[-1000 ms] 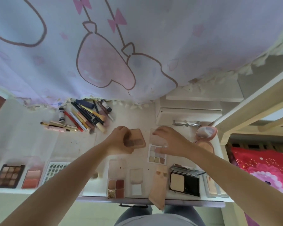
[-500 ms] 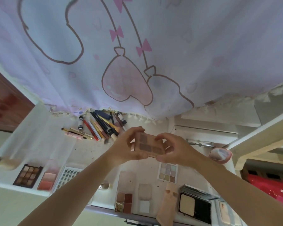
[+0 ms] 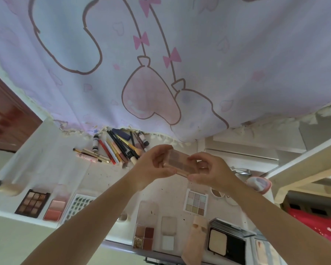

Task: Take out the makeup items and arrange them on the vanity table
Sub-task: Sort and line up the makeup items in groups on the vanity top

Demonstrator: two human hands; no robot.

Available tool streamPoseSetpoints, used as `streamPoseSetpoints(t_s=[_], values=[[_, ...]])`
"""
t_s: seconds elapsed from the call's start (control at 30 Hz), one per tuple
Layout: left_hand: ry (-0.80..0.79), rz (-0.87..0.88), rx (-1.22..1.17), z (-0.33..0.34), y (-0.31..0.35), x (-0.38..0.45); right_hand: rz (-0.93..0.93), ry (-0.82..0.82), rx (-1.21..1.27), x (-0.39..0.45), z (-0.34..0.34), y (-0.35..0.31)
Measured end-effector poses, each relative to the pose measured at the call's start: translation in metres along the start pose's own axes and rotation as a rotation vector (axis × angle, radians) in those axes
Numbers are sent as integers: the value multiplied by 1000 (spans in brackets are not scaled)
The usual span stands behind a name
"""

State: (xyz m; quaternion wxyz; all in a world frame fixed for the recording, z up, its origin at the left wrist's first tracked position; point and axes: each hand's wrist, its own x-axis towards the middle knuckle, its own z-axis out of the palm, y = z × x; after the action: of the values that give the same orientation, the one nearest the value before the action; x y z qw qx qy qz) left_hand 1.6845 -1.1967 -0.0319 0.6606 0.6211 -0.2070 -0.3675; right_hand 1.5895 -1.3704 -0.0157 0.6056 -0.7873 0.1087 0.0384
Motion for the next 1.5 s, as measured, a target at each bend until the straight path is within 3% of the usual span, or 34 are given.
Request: streamPoseSetpoints(t_s=[0.27, 0.4, 0.47, 0.53, 0.6, 0.73, 0.97, 1.17, 1.5], values=[[-23, 10, -60, -1, 3, 0, -1, 3, -27, -2, -1, -2], [14, -54, -512, -8, 0, 2, -21, -71, 71, -5, -6, -3], [-12, -56, -663, -7, -3, 0, -63, 68, 37, -4, -6, -4], [62, -71, -686, -1, -5, 1, -122, 242, -72, -2, -6, -5], [159, -80, -655, 6, -8, 3, -189, 288, -197, 0, -4, -6], [227, -134, -514, 15, -3, 4, -210, 232, -279, -1, -3, -6], [107, -302, -182, 20, 8, 2, -89, -246, -520, 6, -16, -8], [-90, -263, 225, 12, 2, -3, -84, -190, -549, 5, -17, -5], [-50, -216, 438, -3, -25, -3, 50, -254, -456, 9, 3, 17]])
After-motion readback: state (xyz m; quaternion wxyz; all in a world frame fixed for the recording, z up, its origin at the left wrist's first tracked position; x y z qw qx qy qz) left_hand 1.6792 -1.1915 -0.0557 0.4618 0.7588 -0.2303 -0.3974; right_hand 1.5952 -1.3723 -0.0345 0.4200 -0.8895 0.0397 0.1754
